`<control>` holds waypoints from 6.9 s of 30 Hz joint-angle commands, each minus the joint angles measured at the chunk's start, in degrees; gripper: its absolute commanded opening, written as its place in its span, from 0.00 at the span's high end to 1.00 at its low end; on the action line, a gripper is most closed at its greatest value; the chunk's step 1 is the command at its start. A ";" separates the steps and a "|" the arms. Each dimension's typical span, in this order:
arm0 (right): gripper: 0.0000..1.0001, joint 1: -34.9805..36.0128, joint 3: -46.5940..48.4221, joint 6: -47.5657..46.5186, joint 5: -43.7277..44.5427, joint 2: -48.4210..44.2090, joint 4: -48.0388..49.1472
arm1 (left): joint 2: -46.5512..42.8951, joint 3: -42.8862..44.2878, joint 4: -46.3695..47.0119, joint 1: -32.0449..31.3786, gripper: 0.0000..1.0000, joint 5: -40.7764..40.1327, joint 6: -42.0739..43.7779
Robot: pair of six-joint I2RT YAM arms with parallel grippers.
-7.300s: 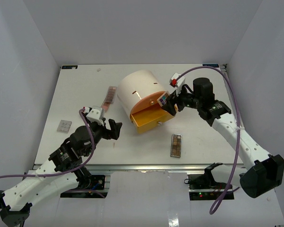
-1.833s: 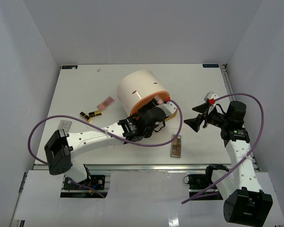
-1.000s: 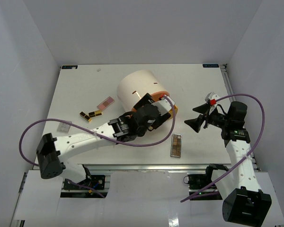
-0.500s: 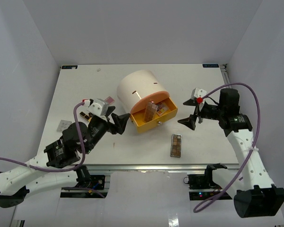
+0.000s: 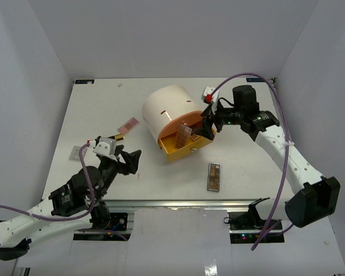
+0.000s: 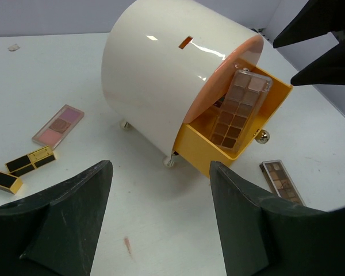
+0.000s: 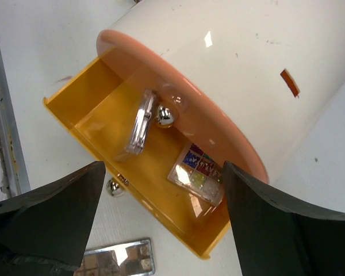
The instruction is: Organize the makeup
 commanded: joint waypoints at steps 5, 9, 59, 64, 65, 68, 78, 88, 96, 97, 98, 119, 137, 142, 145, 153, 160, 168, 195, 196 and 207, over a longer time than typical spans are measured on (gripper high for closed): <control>0.17 1.79 5.35 6.92 0.00 3.17 4.20 | -1.80 -0.73 -1.20 -0.01 0.20 -3.52 -1.86; 0.23 2.28 5.23 7.86 -1.76 4.63 4.50 | -2.38 -0.73 -1.58 -0.01 0.20 -3.70 -2.19; 0.73 4.22 -0.12 3.87 -2.00 4.52 1.37 | -2.51 -0.64 -2.26 -0.01 0.20 -3.05 -3.10; 0.73 3.74 -1.22 3.42 -1.68 2.77 1.40 | -2.42 -0.64 -2.26 -0.01 0.20 -2.91 -3.10; 0.74 3.55 -1.50 3.31 -1.68 2.46 1.40 | -2.42 -0.64 -2.22 -0.01 0.20 -2.94 -3.10; 0.74 2.99 -2.31 3.09 -1.83 1.65 1.40 | -2.39 -0.64 -2.26 -0.01 0.20 -2.91 -3.10; 0.76 -1.12 -6.80 2.16 -2.87 -1.59 1.58 | -2.21 -0.73 -2.26 -0.01 0.20 -2.76 -3.27; 0.74 -4.78 -9.36 1.92 -3.96 -2.71 2.05 | -1.85 -0.78 -2.21 -0.01 0.20 -2.69 -3.54; 0.71 -6.05 -10.69 3.04 -2.86 -2.89 3.61 | -1.98 -0.76 -2.25 -0.01 0.20 -2.60 -3.54; 0.69 -6.28 -10.74 3.23 -2.57 -2.89 3.85 | -1.98 -0.81 -2.26 -0.01 0.20 -2.56 -3.54; 0.68 -6.46 -10.66 3.48 -2.40 -2.97 4.02 | -1.98 -0.73 -2.26 -0.01 0.20 -2.55 -3.54; 0.29 -8.76 -7.93 -31.26 -11.84 -14.76 -23.89 | -2.52 -0.61 -1.94 -0.01 0.17 -0.70 -3.34; 0.07 0.90 -23.09 -84.11 3.71 -13.62 -34.89 | -1.71 -0.73 -2.08 -0.01 0.13 -0.54 -3.45; 0.09 5.72 -26.63 -84.07 11.68 -8.71 -27.94 | -1.38 -0.73 -2.31 -0.01 0.12 -1.18 -3.45; 0.08 8.12 -27.85 -84.91 15.37 -5.83 -24.59 | -1.28 -0.79 -2.43 -0.01 0.12 -1.54 -3.51; 0.10 10.54 -27.67 -88.02 20.71 0.52 -20.25 | -0.66 -0.71 -2.61 -0.01 0.12 -2.03 -3.45; 0.07 12.07 -27.53 -90.19 22.57 4.93 -20.48 | -0.75 -0.64 -2.61 -0.01 0.12 -1.94 -3.45; 0.03 15.44 -27.35 -90.30 22.31 7.55 -21.15 | -1.10 -0.57 -2.59 -0.01 0.12 -1.76 -3.45; 0.75 19.01 -19.17 -58.73 12.09 -1.22 -23.34 | -3.44 -0.46 -2.52 -0.01 0.12 -0.72 -3.80; 0.76 19.01 -18.39 -55.14 11.16 -3.46 -23.47 | -3.46 -0.46 -2.51 -0.01 0.12 -0.62 -3.80; 0.79 16.57 -6.32 -35.33 12.09 -14.55 -21.94 | -2.35 -0.63 -2.60 -0.01 0.12 -0.86 -3.98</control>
